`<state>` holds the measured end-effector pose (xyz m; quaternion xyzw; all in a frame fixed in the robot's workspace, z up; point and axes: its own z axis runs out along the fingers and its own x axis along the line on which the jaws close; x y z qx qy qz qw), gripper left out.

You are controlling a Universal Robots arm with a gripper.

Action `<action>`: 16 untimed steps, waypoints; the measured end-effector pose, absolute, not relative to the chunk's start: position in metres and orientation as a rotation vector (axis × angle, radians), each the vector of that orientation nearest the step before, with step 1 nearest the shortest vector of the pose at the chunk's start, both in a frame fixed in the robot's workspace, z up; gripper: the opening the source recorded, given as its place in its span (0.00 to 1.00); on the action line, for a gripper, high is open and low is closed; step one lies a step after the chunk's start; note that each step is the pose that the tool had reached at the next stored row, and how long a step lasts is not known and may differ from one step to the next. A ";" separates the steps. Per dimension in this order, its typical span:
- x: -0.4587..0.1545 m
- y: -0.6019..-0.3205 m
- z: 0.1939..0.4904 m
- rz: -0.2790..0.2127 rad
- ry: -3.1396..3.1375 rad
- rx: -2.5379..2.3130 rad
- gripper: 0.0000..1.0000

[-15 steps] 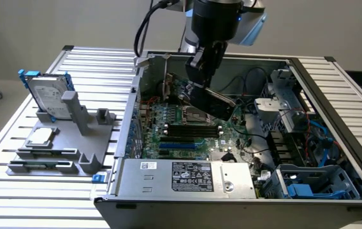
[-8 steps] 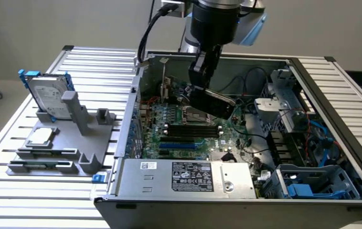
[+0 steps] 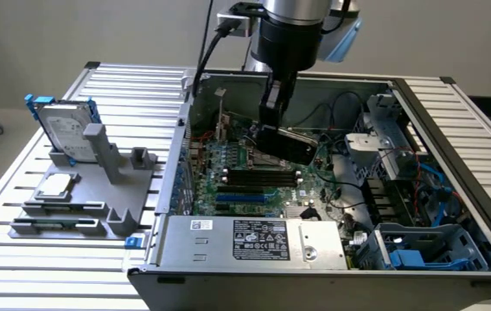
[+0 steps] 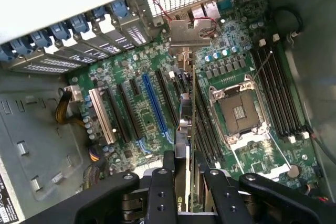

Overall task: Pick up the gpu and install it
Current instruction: 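Insert the gpu into the slot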

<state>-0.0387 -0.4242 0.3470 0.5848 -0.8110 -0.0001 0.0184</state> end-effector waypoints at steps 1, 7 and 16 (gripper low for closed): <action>-0.039 -0.424 0.346 -0.001 -2.507 1.832 0.26; -0.039 -0.425 0.337 -0.003 -2.427 1.935 0.26; -0.039 -0.428 0.328 -0.004 -2.319 2.064 0.26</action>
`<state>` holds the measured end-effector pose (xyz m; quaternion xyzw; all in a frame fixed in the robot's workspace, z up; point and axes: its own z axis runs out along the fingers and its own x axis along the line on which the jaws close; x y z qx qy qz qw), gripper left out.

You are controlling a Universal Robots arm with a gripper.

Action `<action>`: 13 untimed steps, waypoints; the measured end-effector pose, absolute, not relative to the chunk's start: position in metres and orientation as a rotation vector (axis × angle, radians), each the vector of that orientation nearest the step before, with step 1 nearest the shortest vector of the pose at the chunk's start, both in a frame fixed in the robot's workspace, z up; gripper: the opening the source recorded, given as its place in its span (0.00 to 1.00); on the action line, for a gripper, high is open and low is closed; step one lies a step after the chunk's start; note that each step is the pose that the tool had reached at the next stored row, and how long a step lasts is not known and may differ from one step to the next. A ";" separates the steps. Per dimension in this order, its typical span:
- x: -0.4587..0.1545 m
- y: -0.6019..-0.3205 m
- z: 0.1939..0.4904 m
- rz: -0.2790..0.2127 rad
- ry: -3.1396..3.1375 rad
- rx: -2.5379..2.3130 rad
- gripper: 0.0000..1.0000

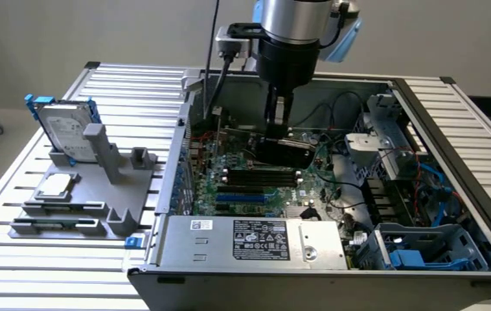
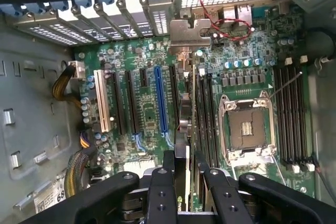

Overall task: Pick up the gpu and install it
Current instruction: 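Insert the gpu into the slot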

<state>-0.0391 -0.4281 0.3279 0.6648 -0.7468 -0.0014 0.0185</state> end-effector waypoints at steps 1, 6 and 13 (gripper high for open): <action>-0.039 -0.429 0.328 -0.004 -2.311 2.074 0.26; -0.041 -0.432 0.327 -0.003 -2.278 2.109 0.26; -0.041 -0.437 0.326 -0.002 -2.233 2.157 0.26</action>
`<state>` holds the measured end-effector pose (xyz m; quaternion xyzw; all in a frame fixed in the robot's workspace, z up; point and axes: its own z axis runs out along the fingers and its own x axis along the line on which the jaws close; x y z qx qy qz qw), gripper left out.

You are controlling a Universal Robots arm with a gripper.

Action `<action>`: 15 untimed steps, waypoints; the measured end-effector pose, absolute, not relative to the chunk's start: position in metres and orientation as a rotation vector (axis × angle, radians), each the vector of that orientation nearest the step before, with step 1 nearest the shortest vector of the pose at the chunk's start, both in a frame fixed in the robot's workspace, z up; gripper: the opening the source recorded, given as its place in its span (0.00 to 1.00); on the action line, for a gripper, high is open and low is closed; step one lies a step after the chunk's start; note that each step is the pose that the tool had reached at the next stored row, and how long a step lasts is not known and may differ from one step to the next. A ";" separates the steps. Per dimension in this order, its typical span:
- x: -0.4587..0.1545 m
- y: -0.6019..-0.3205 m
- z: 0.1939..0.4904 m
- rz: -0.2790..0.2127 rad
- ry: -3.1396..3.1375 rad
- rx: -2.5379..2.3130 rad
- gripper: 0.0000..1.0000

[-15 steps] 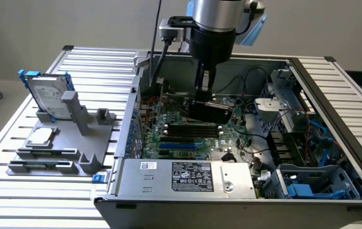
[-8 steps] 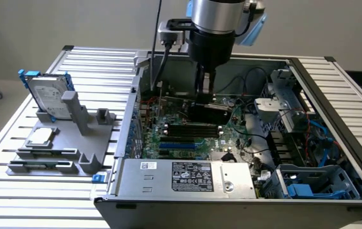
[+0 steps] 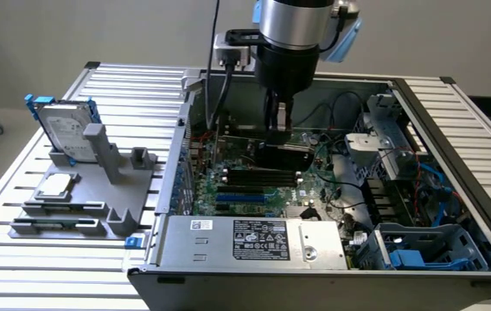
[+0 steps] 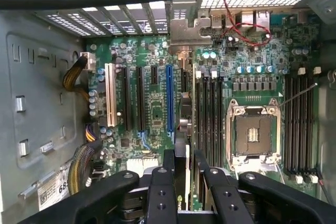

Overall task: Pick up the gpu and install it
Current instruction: 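Insert the gpu into the slot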

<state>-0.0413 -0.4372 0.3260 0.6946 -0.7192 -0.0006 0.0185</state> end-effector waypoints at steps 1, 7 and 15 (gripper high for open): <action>-0.041 -0.438 0.326 -0.002 -2.226 2.165 0.26; -0.049 -0.441 0.321 0.006 -2.210 2.187 0.26; -0.070 -0.444 0.317 0.070 -2.239 2.214 0.26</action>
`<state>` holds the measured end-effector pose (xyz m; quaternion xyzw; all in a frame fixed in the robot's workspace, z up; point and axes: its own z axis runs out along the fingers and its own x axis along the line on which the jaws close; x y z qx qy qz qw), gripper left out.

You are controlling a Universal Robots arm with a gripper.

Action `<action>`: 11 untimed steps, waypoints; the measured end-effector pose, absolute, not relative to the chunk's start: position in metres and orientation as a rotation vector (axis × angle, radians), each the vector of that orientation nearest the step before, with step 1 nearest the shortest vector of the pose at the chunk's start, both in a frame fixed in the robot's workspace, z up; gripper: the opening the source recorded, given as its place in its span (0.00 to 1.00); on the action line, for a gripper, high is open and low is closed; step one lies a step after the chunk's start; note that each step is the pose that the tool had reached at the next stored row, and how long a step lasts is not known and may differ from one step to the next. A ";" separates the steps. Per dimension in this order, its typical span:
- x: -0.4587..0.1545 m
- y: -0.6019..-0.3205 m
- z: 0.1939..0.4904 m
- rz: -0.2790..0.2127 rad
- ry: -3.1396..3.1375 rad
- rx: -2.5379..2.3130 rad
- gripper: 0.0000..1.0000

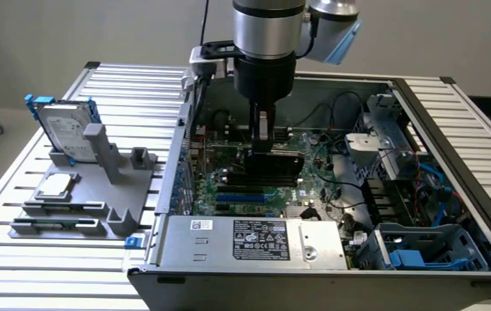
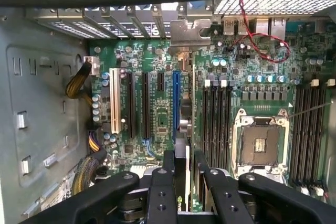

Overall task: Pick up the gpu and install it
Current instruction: 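Insert the gpu into the slot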

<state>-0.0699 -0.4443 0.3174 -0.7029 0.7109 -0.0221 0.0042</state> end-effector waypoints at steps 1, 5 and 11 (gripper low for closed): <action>-0.071 -0.445 0.317 -0.071 2.227 -2.202 0.26; -0.073 -0.446 0.317 -0.074 2.228 -2.203 0.26; -0.079 -0.446 0.315 -0.074 2.228 -2.203 0.26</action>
